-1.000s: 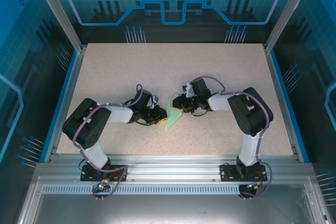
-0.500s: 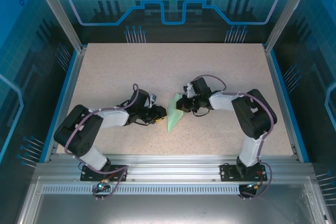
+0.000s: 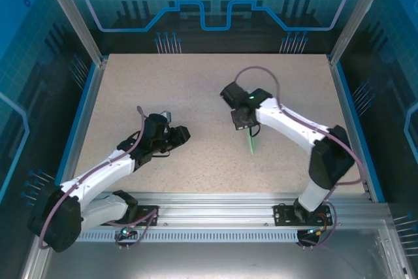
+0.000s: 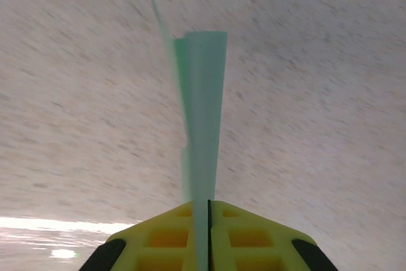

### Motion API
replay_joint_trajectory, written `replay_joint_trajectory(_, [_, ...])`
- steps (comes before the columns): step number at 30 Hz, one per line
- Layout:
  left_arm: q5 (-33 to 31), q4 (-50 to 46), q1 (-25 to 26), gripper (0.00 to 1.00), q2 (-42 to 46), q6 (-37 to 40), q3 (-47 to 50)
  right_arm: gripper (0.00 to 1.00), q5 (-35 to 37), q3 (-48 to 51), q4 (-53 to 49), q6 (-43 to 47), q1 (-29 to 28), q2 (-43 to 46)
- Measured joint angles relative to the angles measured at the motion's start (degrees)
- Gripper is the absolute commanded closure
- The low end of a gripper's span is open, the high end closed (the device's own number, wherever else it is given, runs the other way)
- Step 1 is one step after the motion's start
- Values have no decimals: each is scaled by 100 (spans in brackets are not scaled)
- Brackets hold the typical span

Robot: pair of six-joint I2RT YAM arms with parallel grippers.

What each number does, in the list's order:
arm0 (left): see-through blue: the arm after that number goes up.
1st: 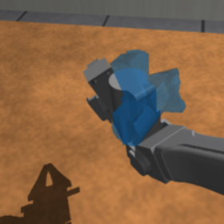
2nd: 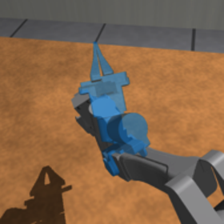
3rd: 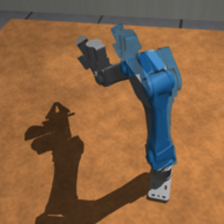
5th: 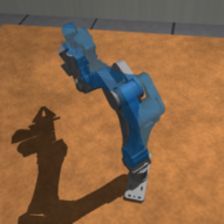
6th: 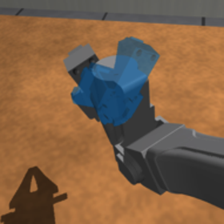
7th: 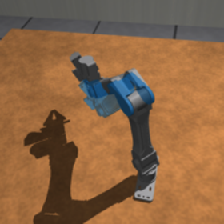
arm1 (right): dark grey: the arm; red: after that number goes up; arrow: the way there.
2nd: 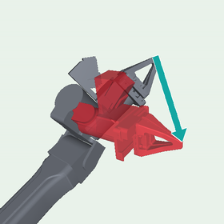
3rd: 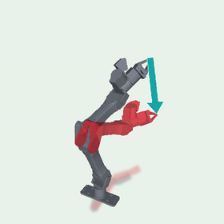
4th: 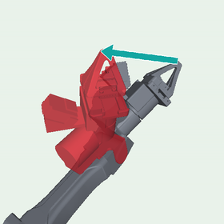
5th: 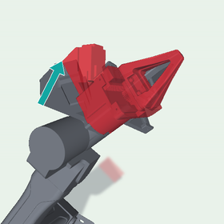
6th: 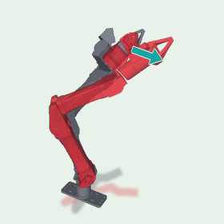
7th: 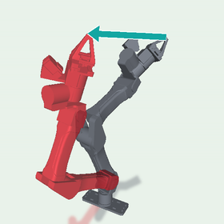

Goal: Fold a paper plane with a square sheet of paper (pick it up from the middle)
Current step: Turn over the paper at the bottom-center of the table, then fold the wing for the fifth time at the center of the table.

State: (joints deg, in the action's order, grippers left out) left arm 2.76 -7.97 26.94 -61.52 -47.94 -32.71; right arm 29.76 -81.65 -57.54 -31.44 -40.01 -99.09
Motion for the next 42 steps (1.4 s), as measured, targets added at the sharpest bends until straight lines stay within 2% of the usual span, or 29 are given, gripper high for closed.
replay_joint_trajectory(3, [-297, -284, 0, 56, 243, -15, 85, 89, 398, -240, -525, -136, -369, -807])
replay_joint_trajectory(7, [-710, -581, 0, 53, 828, -55, 214, 86, 389, -772, -798, -289, -922, -1856])
replay_joint_trajectory(11, [-1056, -824, 0, 47, 1471, -170, 400, 71, 133, -1416, -844, -411, -1384, -2490])
replay_joint_trajectory(16, [-1263, -1051, -7, 47, 1825, -192, 540, 56, -490, -1661, -660, -332, -1624, -2608])
replay_joint_trajectory(19, [-1307, -1143, -7, 47, 1849, -225, 568, 43, -942, -1600, -422, -260, -1622, -2562])
replay_joint_trajectory(24, [-1294, -1134, -7, 45, 1836, -275, 590, 33, -1602, -748, 234, -94, -1556, -1652])
replay_joint_trajectory(27, [-1143, -1064, -7, 44, 1718, -271, 590, 35, -2050, -15, 715, -22, -1320, -619])
replay_joint_trajectory(32, [-603, -758, -4, 44, 1294, -251, 592, 71, -3213, 1469, 1742, 173, -267, 1019])
replay_joint_trajectory(33, [-509, -684, 11, 44, 1193, -251, 592, 74, -3471, 1731, 1912, 201, -39, 1182])
replay_joint_trajectory(36, [-262, -507, 177, 44, 817, -210, 590, 83, -4201, 2413, 2264, 374, 444, 1362])
replay_joint_trajectory(39, [-140, -433, 525, 45, 407, -166, 579, 89, -4743, 2728, 2420, 503, 472, 1318])
replay_joint_trajectory(42, [-114, -358, 844, 45, -31, -170, 518, 89, -5077, 2761, 2618, 564, 468, 1196])
